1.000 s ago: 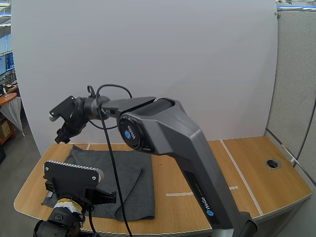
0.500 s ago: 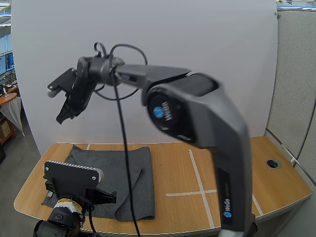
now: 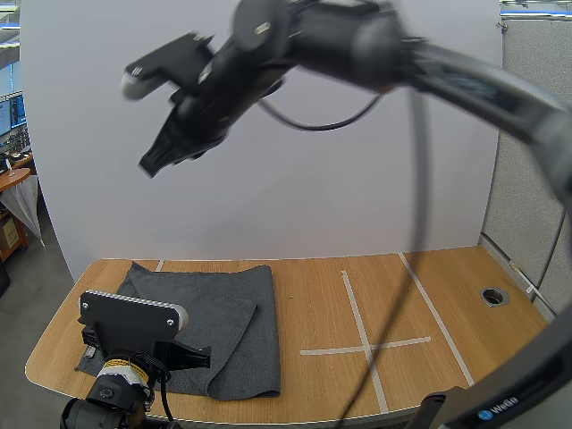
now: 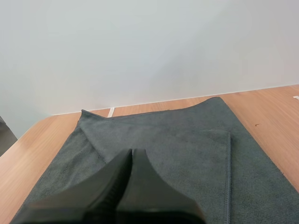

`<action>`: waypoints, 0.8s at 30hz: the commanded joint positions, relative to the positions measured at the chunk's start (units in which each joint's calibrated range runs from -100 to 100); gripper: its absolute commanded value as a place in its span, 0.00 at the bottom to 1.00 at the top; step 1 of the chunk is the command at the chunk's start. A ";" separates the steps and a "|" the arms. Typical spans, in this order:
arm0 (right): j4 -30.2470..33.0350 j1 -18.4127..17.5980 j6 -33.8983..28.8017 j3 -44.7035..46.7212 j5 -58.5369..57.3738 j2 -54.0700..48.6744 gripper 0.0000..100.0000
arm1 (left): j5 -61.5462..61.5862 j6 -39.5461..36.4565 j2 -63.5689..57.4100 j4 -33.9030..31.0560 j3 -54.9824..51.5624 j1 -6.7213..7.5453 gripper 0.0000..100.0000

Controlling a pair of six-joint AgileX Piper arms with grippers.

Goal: Fold the towel

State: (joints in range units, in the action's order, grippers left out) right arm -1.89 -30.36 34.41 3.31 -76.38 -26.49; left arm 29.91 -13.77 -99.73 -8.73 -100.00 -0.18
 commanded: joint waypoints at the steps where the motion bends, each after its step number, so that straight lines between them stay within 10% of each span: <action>1: 2.25 0.08 -5.06 4.81 -12.20 -16.27 0.00 | -1.35 0.11 -0.27 0.20 0.00 -0.06 0.01; 24: 4.71 4.30 -9.59 12.76 -23.62 -49.17 0.00 | -1.35 0.11 -0.27 0.20 0.00 -0.06 0.01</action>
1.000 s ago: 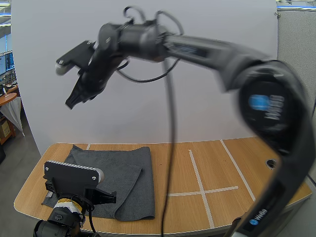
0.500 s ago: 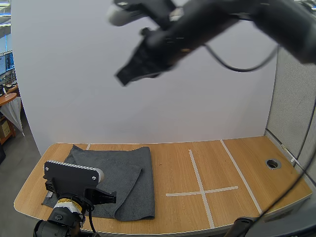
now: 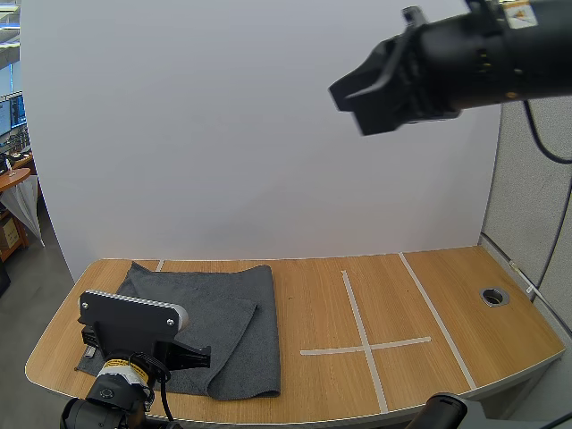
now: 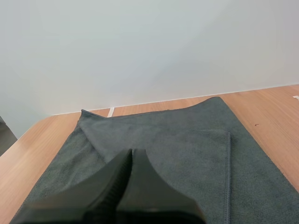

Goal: Fold the towel

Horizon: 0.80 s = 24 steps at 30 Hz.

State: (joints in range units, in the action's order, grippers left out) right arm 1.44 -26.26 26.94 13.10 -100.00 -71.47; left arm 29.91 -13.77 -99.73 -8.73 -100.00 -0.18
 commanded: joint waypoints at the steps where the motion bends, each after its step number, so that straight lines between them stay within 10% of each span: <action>1: 1.38 0.20 -2.12 5.04 0.00 -5.42 0.00 | -1.35 0.11 -0.27 0.20 0.00 -0.06 0.01; 15: 1.40 3.59 -2.12 23.16 0.00 -17.12 0.00 | -8.67 0.11 -0.27 2.04 0.88 -0.06 0.01; 24: 1.78 3.59 -2.12 23.16 0.00 -18.73 0.00 | 9.23 0.11 -0.27 -2.24 22.85 -0.06 0.01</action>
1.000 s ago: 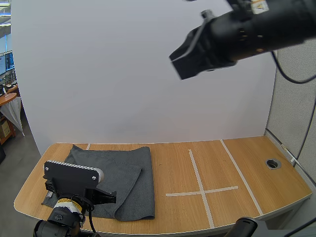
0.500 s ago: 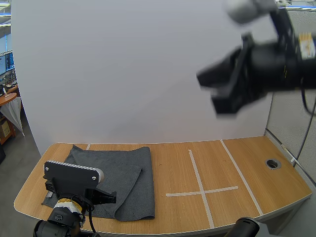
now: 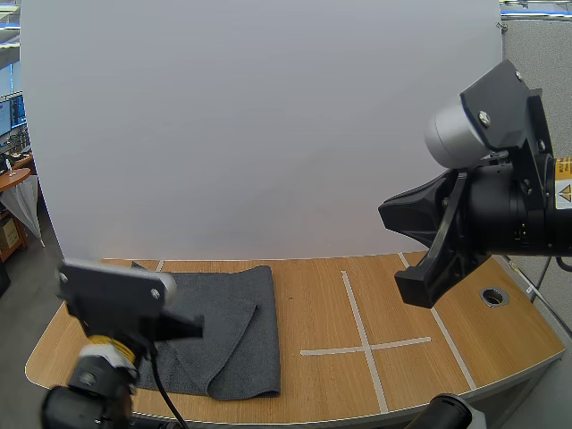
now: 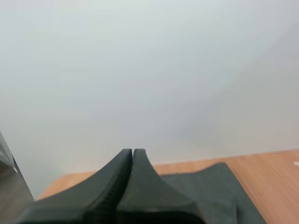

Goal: Fold the towel

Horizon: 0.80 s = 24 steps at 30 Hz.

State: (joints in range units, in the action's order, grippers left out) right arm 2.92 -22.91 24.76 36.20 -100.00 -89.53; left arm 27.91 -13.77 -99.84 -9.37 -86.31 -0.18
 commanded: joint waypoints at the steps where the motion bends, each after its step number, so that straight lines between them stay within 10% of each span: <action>1: 0.30 0.25 0.05 0.06 0.00 -0.67 0.00 | 14.78 0.11 -0.16 -1.30 11.71 -0.06 0.01; 9: -0.02 0.25 0.05 0.06 0.00 -0.60 0.00 | 39.44 3.45 0.33 0.34 24.89 -0.06 0.01; 24: -1.38 0.25 0.05 0.06 0.00 -0.60 0.00 | 46.85 31.63 34.74 29.38 26.81 -0.06 0.01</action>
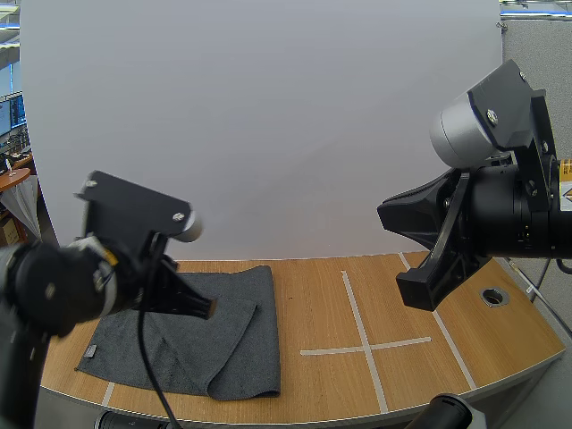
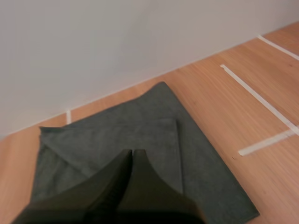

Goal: Fold the towel

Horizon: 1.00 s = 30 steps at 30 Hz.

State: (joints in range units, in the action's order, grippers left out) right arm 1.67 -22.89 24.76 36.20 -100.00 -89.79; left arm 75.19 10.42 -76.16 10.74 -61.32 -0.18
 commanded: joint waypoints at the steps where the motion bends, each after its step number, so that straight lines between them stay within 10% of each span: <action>1: -0.14 0.23 0.05 0.06 0.00 -0.35 0.00 | -0.43 9.52 13.72 11.57 2.69 -0.06 0.01; 16: 0.75 0.23 0.15 0.06 0.00 -0.35 0.00 | -1.06 22.94 46.72 20.76 15.39 0.20 0.06; 24: 0.75 0.23 0.15 0.06 0.00 -0.35 0.00 | -1.06 24.13 59.51 20.73 18.58 0.20 0.95; 30: 0.75 0.23 0.15 0.22 0.00 -0.35 0.00 | -4.91 25.12 63.75 18.66 18.86 2.57 0.99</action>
State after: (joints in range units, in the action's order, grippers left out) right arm 2.13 -22.89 24.76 36.20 -100.00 -89.79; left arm 73.95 34.37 -15.49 30.64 -43.13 0.05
